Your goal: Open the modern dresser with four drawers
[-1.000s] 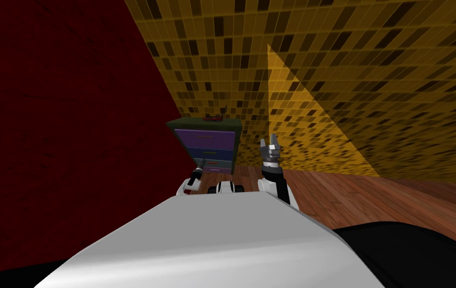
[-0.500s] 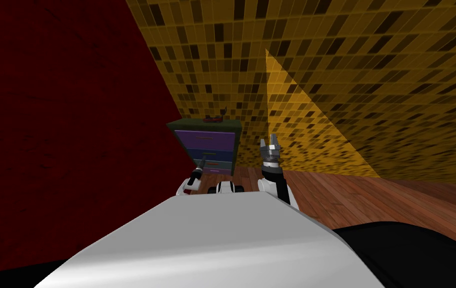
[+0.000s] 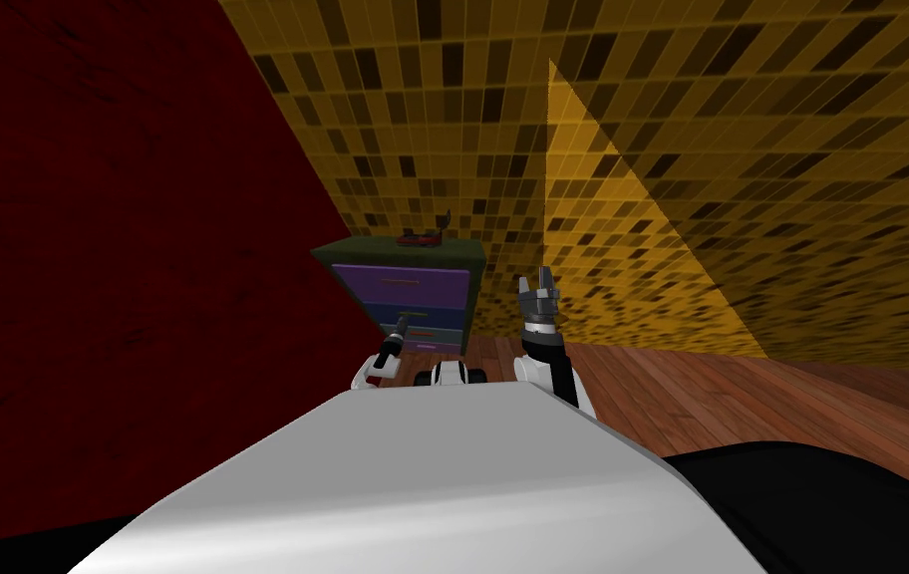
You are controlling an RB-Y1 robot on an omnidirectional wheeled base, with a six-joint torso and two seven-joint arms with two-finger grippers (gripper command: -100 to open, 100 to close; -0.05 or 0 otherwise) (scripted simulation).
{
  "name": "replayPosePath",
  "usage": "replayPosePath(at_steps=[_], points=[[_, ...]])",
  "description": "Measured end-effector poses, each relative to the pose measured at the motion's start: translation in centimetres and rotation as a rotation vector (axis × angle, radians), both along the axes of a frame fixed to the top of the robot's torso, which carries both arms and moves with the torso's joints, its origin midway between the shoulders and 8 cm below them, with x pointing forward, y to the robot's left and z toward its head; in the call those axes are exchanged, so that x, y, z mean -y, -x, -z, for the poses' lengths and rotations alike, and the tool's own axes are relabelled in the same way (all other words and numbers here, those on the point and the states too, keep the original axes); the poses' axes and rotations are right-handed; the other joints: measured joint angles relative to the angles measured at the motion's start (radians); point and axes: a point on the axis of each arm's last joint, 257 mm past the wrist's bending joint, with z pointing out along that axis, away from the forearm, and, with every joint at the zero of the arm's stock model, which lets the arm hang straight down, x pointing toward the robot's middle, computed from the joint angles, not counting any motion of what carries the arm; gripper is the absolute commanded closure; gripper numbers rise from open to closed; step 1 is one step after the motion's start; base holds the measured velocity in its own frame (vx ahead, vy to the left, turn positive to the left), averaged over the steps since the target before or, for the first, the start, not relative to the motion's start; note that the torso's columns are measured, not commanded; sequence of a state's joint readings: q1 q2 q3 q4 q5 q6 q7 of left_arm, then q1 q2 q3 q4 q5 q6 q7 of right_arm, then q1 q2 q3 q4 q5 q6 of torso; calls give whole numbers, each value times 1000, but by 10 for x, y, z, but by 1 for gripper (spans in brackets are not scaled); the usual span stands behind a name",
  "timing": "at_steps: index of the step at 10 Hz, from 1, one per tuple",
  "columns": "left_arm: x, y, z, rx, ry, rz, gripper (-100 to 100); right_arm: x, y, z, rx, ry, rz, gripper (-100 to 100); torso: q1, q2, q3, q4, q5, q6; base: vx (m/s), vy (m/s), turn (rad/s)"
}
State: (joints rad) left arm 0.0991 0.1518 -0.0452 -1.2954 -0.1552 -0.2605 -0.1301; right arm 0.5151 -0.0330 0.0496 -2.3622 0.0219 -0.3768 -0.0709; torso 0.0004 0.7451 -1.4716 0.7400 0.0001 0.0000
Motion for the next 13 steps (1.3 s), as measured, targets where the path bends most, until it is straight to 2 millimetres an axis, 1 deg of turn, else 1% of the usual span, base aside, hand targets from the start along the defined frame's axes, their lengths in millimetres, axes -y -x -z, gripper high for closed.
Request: replayPosePath(at_steps=[1, 4, 5, 6, 7, 10, 12, 13], points=[[0, 0, 0, 0, 0, 0, 100, 0, 0, 0, 0, 0, 0, 0, 0, -2, -1, -1, 0, 0, -108, 16, 19], [1, 1, -2, -1, -1, 5, 100, 0, 0, 0, 0, 0, 0, 0, 0, -3, -2, -1, 0, 0, -195, 15, 19], [2, 2, -3, -3, -1, 7, 100, 0, 0, 0, 0, 0, 0, 0, -1, -6, -4, -2, 0, 0, -96, 1, 2], [2, 3, -2, -4, -1, 7, -100, 0, 0, 0, 0, 0, 0, 0, -1, -13, -8, -3, 0, 0, 68, -27, -28], [2, 4, 0, -3, 1, 7, -100, 0, 0, 0, 0, 0, 0, 0, -2, -20, -12, -5, -1, 0, 135, -31, -15], [6, 7, 3, 9, 5, 11, -100, 0, 0, 0, 0, 0, 0, 0, 0, -9, -6, -3, 0, 0, 174, -37, -16], [7, 9, 4, 16, 6, 13, -100, 0, 0, 0, 0, 0, 0, 0, 1, -1, -1, 0, 0, 0, 56, -15, 0], [7, 9, 4, 16, 6, 13, 100, 0, 0, 0, 0, 0, 0, 0, 1, 1, 1, 0, 0, 0, 11, -2, 0]])
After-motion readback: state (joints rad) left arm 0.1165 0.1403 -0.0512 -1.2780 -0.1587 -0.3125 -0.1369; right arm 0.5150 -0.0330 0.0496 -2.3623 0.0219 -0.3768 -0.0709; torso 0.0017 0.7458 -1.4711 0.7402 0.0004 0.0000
